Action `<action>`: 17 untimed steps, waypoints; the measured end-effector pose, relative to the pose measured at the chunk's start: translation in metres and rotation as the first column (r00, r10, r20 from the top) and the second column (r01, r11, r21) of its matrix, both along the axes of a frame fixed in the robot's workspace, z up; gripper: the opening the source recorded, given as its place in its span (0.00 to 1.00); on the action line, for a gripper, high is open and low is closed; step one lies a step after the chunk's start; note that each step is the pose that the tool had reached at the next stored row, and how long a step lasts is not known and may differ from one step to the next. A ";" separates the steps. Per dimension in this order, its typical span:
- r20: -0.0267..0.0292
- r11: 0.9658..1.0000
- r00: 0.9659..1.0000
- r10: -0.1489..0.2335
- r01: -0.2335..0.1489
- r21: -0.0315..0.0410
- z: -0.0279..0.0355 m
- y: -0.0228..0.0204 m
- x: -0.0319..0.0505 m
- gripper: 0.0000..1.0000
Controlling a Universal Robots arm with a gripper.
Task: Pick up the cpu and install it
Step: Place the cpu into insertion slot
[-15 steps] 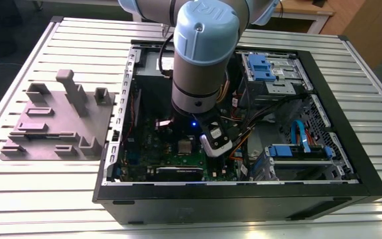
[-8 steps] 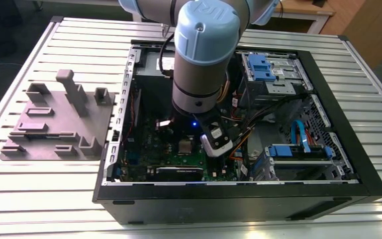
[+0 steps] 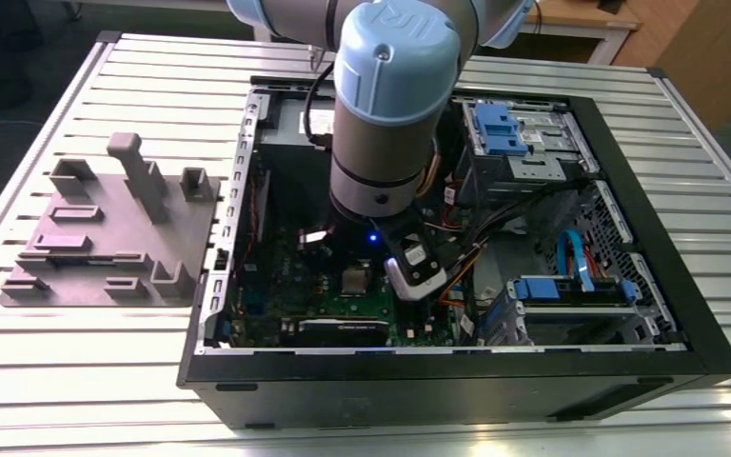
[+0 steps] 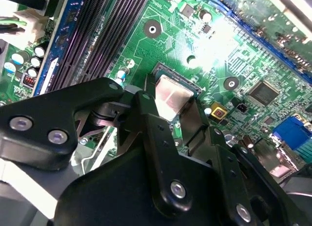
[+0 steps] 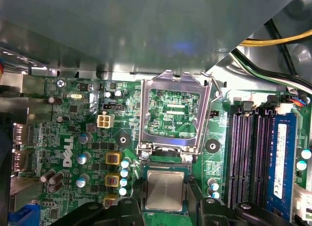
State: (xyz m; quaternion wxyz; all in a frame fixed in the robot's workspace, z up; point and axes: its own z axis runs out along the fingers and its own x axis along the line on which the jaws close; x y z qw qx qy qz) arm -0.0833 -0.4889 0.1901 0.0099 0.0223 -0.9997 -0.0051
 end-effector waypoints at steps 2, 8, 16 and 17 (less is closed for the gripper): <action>0.000 1.000 1.000 0.000 0.000 0.000 0.0000 -0.0001 0.0006 0.45; 0.000 1.000 1.000 0.000 0.000 0.000 0.0000 -0.0001 0.0014 0.45; 0.000 1.000 1.000 0.000 0.000 0.000 0.0005 -0.0001 0.0014 0.52; 0.000 1.000 1.000 0.000 0.000 0.000 0.0016 -0.0001 0.0014 0.52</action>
